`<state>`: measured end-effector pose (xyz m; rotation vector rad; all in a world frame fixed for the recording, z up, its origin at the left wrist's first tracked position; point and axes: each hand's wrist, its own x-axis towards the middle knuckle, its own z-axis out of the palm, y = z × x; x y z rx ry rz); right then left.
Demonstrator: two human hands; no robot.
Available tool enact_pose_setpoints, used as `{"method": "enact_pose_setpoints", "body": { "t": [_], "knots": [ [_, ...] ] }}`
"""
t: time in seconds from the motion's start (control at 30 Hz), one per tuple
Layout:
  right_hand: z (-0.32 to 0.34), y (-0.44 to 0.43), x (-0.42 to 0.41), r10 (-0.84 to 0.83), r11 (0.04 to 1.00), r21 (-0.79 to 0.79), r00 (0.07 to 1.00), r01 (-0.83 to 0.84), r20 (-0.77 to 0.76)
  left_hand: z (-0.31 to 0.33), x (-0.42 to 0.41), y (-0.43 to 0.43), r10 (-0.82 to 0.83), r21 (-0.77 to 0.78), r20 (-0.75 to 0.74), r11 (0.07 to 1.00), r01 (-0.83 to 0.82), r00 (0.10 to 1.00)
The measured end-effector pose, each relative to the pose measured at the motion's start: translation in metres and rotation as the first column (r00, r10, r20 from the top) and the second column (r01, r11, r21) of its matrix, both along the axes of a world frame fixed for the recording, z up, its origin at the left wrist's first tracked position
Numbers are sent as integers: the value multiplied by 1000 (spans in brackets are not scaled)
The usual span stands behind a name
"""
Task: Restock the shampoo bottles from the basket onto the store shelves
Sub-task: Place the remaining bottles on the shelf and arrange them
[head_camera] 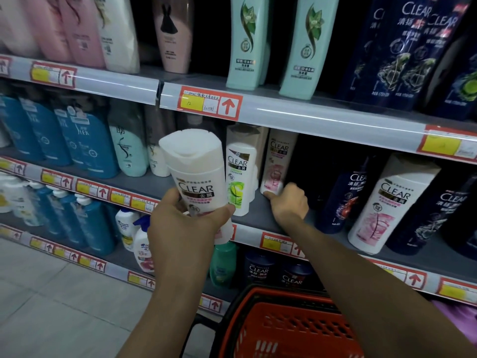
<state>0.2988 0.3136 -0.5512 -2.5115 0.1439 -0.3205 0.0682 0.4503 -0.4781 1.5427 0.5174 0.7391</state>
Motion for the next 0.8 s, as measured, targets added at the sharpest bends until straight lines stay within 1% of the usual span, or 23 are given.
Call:
{"method": "enact_pose_setpoints", "body": {
  "t": [0.13,0.23,0.3,0.37,0.4,0.47,0.53,0.6,0.67,0.73,0.8],
  "knots": [
    [4,-1,-3,15,1000,11,1000,-15,-14,-1,0,-1,-3,22,-5,1000,3,1000],
    [12,-12,-21,44,997,64,999,-44,-1,-2,1,0,-8,16,-5,1000,8,1000],
    [15,-32,-47,94,986,134,993,-103,68,-2,1,0,-19,9,-4,1000,19,1000],
    [17,-61,-81,120,971,182,974,-155,191,-4,1,0,-37,12,6,999,37,999],
    [18,-78,-98,107,970,187,960,-158,260,-4,0,0,-43,15,10,999,42,999],
    [22,-116,-124,22,978,185,930,-96,367,-6,-2,-2,-44,23,8,999,44,999],
    [22,-148,-133,-118,976,217,894,24,432,-9,-4,-1,-37,24,2,999,37,999],
    [20,-175,-129,-241,956,258,875,139,420,-9,-7,-6,-35,34,-1,999,35,999],
    [17,-188,-119,-294,945,247,891,216,346,-8,-11,-10,-34,43,5,998,34,999],
    [13,-194,-109,-264,952,225,926,206,271,-6,-13,-16,-51,34,14,998,50,999],
    [14,-193,-104,-189,969,197,958,147,216,-3,-15,-20,-66,30,14,997,66,998]
  ]
}}
